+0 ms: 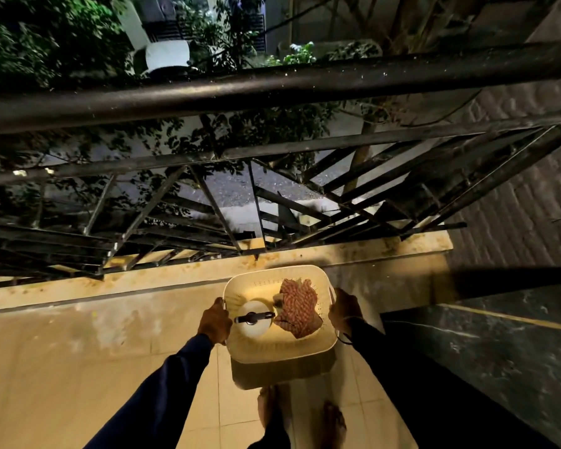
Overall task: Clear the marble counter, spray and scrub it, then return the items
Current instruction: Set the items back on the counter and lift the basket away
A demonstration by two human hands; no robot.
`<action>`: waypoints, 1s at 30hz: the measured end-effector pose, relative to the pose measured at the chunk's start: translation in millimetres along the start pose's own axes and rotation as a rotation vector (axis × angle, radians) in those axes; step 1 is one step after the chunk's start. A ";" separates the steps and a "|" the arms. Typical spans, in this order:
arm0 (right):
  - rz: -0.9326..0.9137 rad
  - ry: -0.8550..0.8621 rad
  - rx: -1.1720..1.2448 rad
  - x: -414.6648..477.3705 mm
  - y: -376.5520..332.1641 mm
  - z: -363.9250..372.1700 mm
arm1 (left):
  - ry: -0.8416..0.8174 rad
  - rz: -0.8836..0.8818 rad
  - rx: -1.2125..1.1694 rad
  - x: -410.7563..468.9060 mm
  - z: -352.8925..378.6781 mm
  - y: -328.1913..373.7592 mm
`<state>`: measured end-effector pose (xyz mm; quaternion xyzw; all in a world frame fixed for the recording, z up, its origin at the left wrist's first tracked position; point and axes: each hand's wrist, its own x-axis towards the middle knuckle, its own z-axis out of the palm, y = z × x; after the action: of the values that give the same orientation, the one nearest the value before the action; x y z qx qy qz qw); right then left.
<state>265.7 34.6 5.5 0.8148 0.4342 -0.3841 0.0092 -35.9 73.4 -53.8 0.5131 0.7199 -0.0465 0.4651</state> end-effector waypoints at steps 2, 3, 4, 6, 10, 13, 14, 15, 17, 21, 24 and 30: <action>-0.007 -0.011 -0.020 2.1 -0.8 3.0 | 0.003 -0.001 0.027 -3.5 -2.3 1.2; -0.015 -0.015 -0.030 2.9 -1.1 3.5 | 0.003 -0.006 0.036 -3.5 -2.0 1.0; -0.019 -0.019 -0.043 3.2 -1.4 4.2 | 0.011 -0.003 0.055 -3.2 -1.7 -0.2; -0.023 -0.026 -0.062 2.1 -2.2 5.0 | 0.026 0.014 0.106 -0.1 -0.6 -3.0; -0.001 -0.024 -0.079 0.3 -1.2 6.6 | 0.004 0.025 0.092 3.7 0.6 -6.4; 0.001 -0.044 -0.104 0.6 0.9 4.3 | -0.030 0.029 0.086 -3.0 -4.5 -0.9; 0.002 -0.049 -0.111 0.0 0.8 2.9 | -0.036 0.036 0.099 -7.2 -7.8 3.1; 0.004 -0.048 -0.116 -0.5 1.0 1.5 | -0.036 0.041 0.103 -9.1 -9.5 4.9; 0.005 -0.043 -0.141 -3.8 1.2 -0.6 | -0.029 0.040 0.092 -12.4 -12.4 6.7; -0.004 -0.046 -0.179 -9.4 1.8 -2.7 | -0.001 0.058 0.156 -23.6 -20.5 16.9; -0.014 -0.042 -0.184 -15.8 2.3 -3.1 | 0.056 0.122 0.262 -38.4 -26.8 31.7; -0.024 -0.019 -0.197 -35.3 -1.2 -17.4 | 0.153 0.188 0.269 -59.9 -41.9 50.6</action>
<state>264.0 16.7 40.5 0.8010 0.4795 -0.3474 0.0885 -19.9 78.3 33.5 0.6376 0.6895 -0.0593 0.3385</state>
